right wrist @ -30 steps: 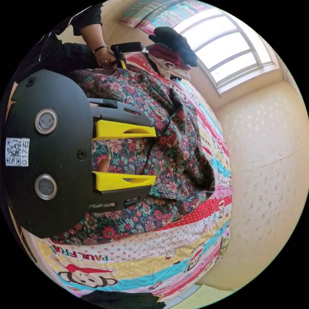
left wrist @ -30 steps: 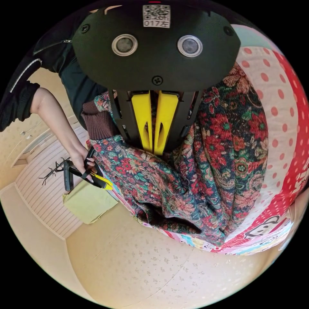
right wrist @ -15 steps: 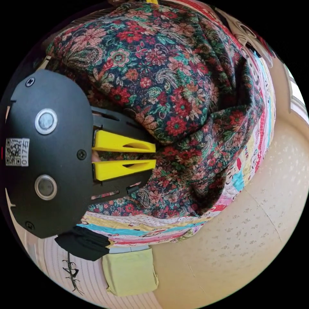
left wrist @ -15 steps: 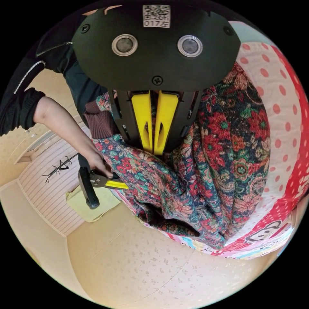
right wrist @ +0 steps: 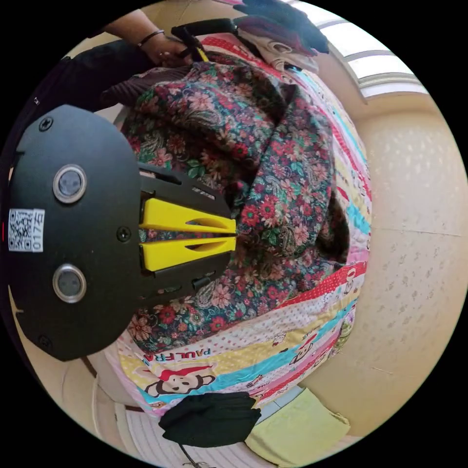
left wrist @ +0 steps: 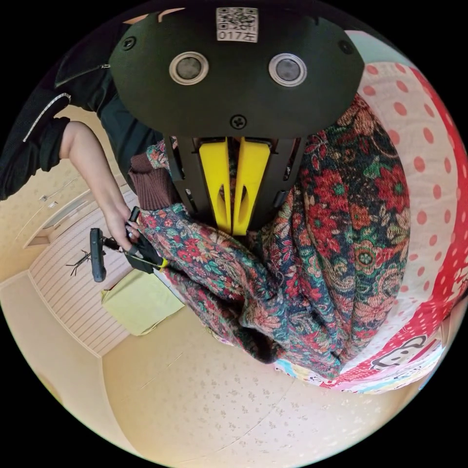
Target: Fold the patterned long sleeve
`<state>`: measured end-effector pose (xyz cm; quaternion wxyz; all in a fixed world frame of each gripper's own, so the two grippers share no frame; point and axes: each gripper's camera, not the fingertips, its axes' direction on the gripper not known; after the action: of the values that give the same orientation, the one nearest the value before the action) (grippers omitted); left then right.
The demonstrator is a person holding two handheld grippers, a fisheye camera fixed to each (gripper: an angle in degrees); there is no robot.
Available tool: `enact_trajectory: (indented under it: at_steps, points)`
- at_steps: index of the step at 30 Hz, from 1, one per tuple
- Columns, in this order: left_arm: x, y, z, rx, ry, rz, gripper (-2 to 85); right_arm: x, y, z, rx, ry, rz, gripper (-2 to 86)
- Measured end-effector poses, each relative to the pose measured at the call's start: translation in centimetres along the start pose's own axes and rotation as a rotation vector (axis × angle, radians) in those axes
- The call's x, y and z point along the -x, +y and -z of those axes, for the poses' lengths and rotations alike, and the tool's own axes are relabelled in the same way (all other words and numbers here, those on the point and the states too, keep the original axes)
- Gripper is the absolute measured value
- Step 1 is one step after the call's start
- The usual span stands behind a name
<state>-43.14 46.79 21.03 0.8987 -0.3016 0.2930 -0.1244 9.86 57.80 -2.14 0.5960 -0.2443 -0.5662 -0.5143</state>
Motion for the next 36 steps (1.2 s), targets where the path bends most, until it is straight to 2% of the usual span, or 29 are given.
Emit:
enact_trajectory:
  at_steps: [3,6,10,14,20,28,33,36]
  points:
    - [-0.3,-0.1,-0.1,-0.001,-0.001,-0.001,-0.6,0.8,1.9,1.2,-0.069,0.018,-0.037,2.2]
    - [-0.5,-0.2,-0.2,-0.001,0.000,0.000,-0.6,0.8,2.3,4.0,-0.183,-0.086,-0.065,3.7]
    - [-0.9,-0.4,-0.4,-0.002,-0.001,0.000,-0.6,3.7,1.0,7.4,-0.348,-0.283,0.063,8.8]
    - [-1.3,-0.5,-0.7,-0.003,0.000,0.000,-0.6,10.6,-1.4,7.9,-0.389,-0.353,0.254,13.1]
    - [-1.8,-0.7,-1.0,-0.005,0.004,0.002,-0.6,20.1,-4.9,3.2,-0.238,-0.129,0.367,12.3]
    - [-2.7,-0.9,-1.6,-0.006,0.013,0.010,-0.4,24.5,-5.7,0.9,-0.191,0.172,0.375,8.5]
    - [-2.3,-0.9,-0.9,-0.042,0.164,0.086,0.7,23.9,-5.9,-0.6,-0.130,0.231,0.397,3.6]
    - [-2.7,-1.3,0.1,-0.069,0.271,0.126,7.8,21.7,-6.5,1.5,-0.157,0.122,0.381,2.3]
